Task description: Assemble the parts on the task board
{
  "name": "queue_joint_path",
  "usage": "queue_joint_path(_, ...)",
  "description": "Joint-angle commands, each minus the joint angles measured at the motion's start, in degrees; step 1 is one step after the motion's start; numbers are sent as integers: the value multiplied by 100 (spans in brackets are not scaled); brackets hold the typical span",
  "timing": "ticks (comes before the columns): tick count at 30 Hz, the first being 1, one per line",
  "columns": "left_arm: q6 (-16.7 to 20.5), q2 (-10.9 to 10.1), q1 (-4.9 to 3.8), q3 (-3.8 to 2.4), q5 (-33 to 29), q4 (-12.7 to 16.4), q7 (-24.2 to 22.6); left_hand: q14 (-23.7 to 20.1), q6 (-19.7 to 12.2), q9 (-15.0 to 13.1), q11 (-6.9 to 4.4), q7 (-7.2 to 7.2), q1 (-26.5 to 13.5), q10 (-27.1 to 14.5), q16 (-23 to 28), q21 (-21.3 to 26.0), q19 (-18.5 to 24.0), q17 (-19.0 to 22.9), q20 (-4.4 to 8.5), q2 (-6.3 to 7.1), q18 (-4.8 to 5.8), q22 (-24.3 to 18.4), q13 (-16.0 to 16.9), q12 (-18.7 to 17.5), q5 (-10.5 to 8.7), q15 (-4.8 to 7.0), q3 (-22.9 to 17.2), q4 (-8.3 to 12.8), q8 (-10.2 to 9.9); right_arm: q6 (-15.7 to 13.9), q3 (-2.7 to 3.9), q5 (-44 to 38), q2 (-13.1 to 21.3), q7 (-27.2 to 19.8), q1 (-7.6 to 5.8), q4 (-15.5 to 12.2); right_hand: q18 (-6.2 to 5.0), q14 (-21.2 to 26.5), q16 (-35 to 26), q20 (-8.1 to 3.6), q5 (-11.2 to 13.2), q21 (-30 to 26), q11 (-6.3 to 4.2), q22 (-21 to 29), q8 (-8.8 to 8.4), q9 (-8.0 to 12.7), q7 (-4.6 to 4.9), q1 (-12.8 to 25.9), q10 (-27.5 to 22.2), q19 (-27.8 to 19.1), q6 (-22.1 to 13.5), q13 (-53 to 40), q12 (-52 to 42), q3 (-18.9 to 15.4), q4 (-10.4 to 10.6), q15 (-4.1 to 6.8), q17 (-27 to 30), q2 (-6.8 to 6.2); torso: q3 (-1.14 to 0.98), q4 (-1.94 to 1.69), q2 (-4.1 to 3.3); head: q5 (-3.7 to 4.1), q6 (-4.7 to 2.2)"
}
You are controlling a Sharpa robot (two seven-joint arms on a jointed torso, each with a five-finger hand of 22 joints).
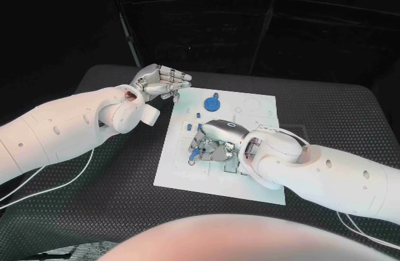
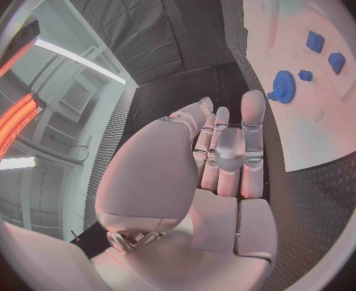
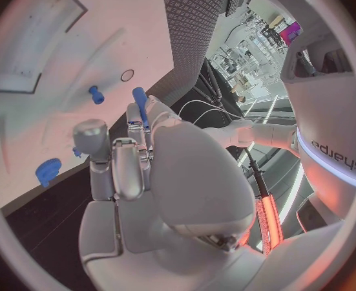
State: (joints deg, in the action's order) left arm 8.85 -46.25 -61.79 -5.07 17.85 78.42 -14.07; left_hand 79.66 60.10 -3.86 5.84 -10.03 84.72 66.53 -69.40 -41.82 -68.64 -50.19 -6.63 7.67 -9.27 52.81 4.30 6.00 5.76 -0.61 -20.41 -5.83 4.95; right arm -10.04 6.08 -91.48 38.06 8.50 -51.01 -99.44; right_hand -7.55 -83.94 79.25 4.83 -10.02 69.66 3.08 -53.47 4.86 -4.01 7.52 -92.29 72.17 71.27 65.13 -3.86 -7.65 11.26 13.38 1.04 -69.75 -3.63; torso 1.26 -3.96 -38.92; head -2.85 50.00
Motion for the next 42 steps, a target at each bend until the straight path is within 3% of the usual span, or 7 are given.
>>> queue_joint_path(1, -45, 19, -10, -6, -27, -4, -41, -30, -14, 2, 8, 1, -20, -43, 32, 20, 15, 6, -7, 10, -62, -3, -4, 34, 4, -29, -13, 24, -28, 205, -39, -285, -55, -144, -7, 64, 42, -277, 19, 4, -16, 8, 20, 4, 14, -5, -1, -34, 32, -2, 44, 6, 35, 42, -2, 19, 5, -33, -10, 6, -4, -19, 0)
queue_joint_path(7, -57, 41, -10, -6, -27, -13, -41, -30, -14, 2, 8, 1, -20, -43, 32, 20, 15, 6, -7, 10, -62, -3, -4, 34, 4, -29, -13, 24, -28, 263, -115, -466, -138, -130, -5, 165, 41, -276, 21, 7, -19, 5, 23, 11, 8, -4, 3, -35, 33, -11, 43, 6, 52, 67, -21, 16, 5, -40, -10, -4, -5, -24, 0)
queue_joint_path(36, -71, 55, -10, -6, -27, -21, -32, -32, -17, 2, 9, -2, -28, -49, 34, 21, 13, 10, -8, 12, -62, -2, -3, 38, 4, -30, -14, 25, -29, 394, -145, -982, -346, 305, 2, 326, 39, -273, 24, 14, -36, 8, 32, 11, -7, -2, 13, -10, 49, -25, 45, 2, 94, 139, -56, 8, 7, -38, -4, 0, -3, -74, 0)
queue_joint_path(42, -74, 56, -10, -6, -27, -20, -32, -32, -17, 2, 9, -2, -28, -49, 34, 21, 13, 10, -8, 12, -62, -2, -3, 38, 4, -30, -14, 25, -29, 529, -217, -1150, -389, 404, 3, 301, 38, -271, 21, 17, -24, 7, 36, 13, -14, -1, 16, 12, 50, -30, 41, 2, 108, 149, -62, 5, 17, -54, -4, 1, -1, -70, 0)
